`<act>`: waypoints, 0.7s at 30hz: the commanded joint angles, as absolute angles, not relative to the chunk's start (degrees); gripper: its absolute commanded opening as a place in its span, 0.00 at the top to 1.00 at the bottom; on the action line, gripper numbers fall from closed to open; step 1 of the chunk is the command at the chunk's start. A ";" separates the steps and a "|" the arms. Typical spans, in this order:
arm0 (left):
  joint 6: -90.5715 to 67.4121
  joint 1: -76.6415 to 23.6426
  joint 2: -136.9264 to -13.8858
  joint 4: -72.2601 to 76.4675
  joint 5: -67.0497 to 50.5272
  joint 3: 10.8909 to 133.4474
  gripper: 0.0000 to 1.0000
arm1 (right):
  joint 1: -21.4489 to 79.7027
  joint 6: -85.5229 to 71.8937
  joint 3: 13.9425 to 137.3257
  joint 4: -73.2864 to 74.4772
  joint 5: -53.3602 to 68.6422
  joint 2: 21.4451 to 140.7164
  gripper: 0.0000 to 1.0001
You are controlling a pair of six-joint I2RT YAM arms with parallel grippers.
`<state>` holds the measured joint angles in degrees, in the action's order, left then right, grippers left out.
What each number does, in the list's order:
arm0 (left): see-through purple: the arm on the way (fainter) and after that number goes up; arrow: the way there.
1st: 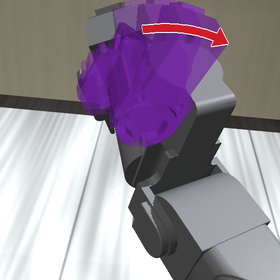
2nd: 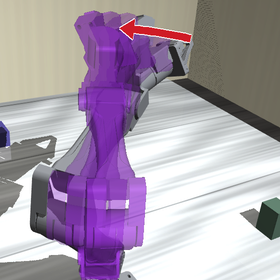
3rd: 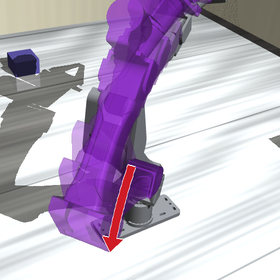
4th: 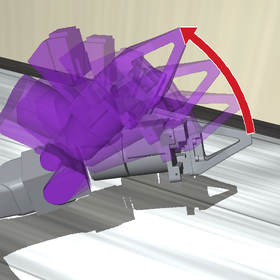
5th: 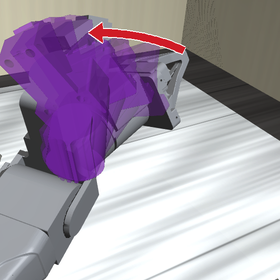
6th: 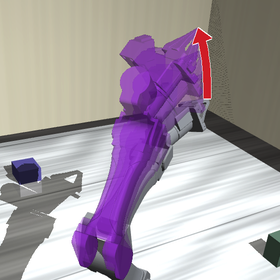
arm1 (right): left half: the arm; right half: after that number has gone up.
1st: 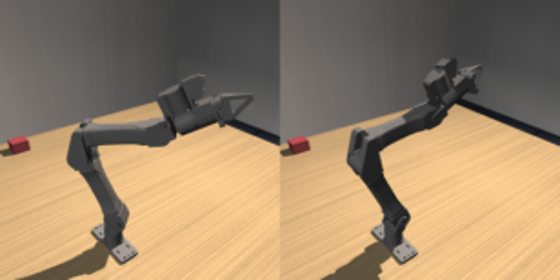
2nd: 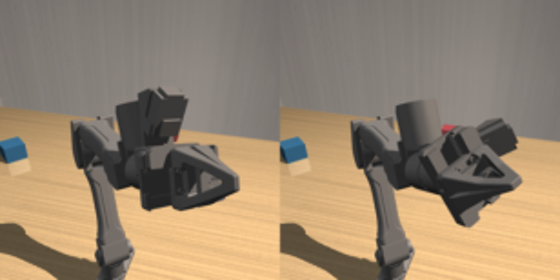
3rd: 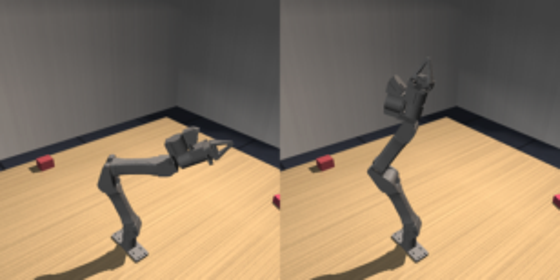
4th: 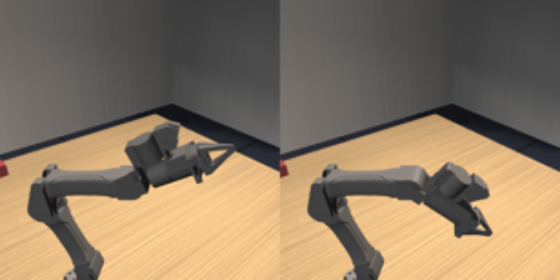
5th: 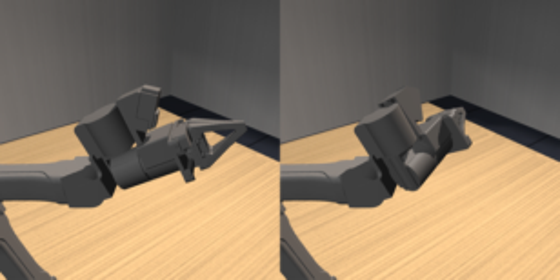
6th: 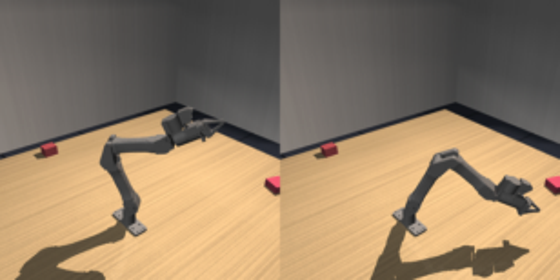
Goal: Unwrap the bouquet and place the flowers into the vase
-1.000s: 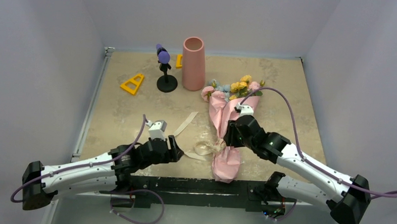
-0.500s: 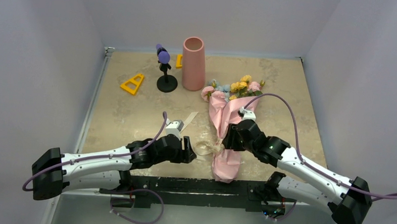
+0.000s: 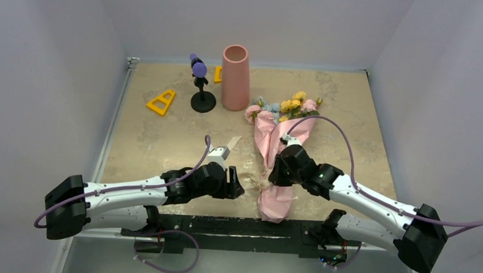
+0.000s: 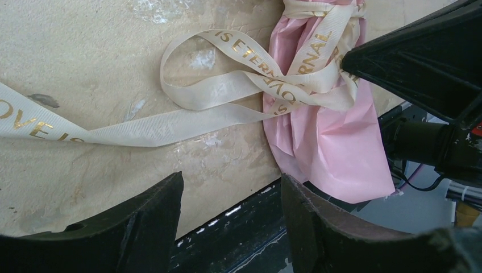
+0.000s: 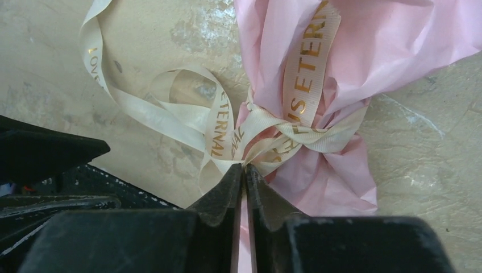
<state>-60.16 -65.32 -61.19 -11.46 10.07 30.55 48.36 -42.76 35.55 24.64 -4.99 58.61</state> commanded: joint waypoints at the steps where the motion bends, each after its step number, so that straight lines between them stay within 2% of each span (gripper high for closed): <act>1: -58.71 -65.21 -61.26 -9.27 9.73 32.87 0.33 | 48.71 -42.72 35.56 25.16 -5.07 54.72 0.96; 2: -58.71 -65.19 -61.31 -9.20 9.71 32.85 0.33 | 48.75 -42.74 35.47 25.67 -4.97 53.80 1.00; 7: -58.17 -65.13 -62.57 -8.51 9.93 33.39 0.33 | 48.78 -41.28 35.68 27.68 -2.46 51.34 1.00; 14: -56.98 -65.13 -64.77 -8.69 9.59 35.45 0.33 | 48.94 -34.46 37.78 33.13 2.92 54.27 1.00; 16: -56.89 -65.13 -64.84 -8.51 9.58 35.43 0.33 | 48.95 -33.85 39.10 35.52 3.05 54.51 0.65; 17: -56.87 -65.08 -64.89 -8.52 9.58 35.47 0.33 | 48.96 -33.88 39.49 36.07 2.69 53.62 0.53; 19: -56.82 -65.13 -64.92 -8.33 9.45 35.34 0.33 | 48.96 -34.45 40.94 37.00 0.72 51.26 0.39; 21: -56.78 -65.13 -64.88 -8.18 9.31 35.40 0.33 | 48.96 -34.75 43.74 39.34 -3.04 49.53 0.35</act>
